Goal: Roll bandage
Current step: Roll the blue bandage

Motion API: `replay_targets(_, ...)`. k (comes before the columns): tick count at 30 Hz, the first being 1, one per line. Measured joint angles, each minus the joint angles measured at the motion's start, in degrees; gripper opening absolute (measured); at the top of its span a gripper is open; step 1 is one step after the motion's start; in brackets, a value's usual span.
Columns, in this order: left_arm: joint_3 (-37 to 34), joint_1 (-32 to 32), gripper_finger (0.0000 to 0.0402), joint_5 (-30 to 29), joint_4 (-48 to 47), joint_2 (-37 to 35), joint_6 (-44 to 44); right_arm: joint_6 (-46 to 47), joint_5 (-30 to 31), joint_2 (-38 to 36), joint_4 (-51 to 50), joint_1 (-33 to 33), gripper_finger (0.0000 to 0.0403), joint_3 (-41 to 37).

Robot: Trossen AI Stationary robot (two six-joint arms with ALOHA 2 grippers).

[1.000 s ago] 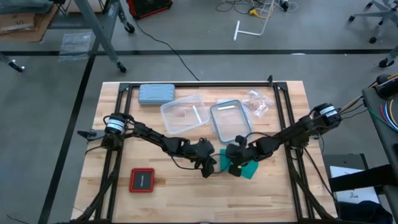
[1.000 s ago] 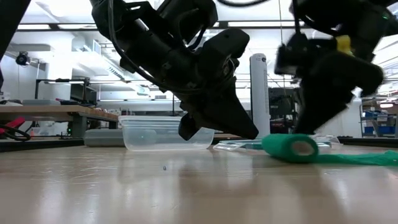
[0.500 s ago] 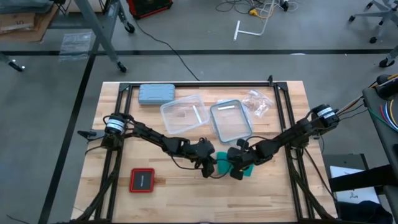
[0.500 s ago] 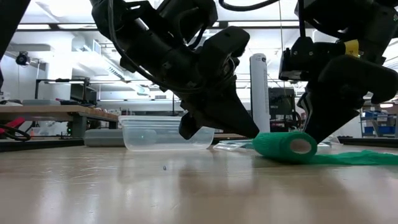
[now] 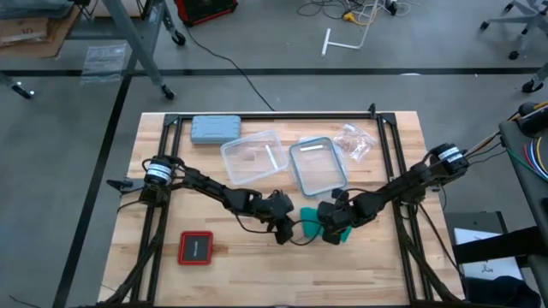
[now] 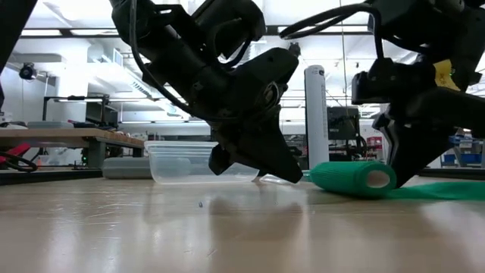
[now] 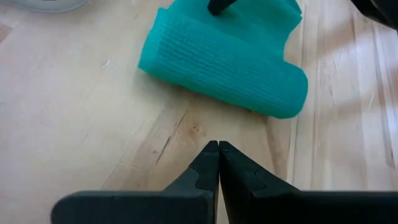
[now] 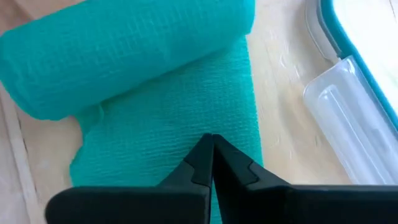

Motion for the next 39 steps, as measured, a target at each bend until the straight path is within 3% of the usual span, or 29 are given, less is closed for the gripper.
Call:
replay_targets(10,0.0,0.0,0.0005,0.0,0.4,0.0,0.0,-1.5,-0.1,-2.1,-0.1,0.0,0.0002,0.3)
replay_targets(17,0.0,0.0,0.0001,0.0,0.5,0.0,0.0,-2.1,-0.5,-2.5,5.0,0.0,0.0002,0.6)
replay_targets(39,0.0,0.0,0.0006,-0.5,1.0,0.0,-0.2,-3.9,0.4,1.2,15.0,0.0,0.0002,0.6)
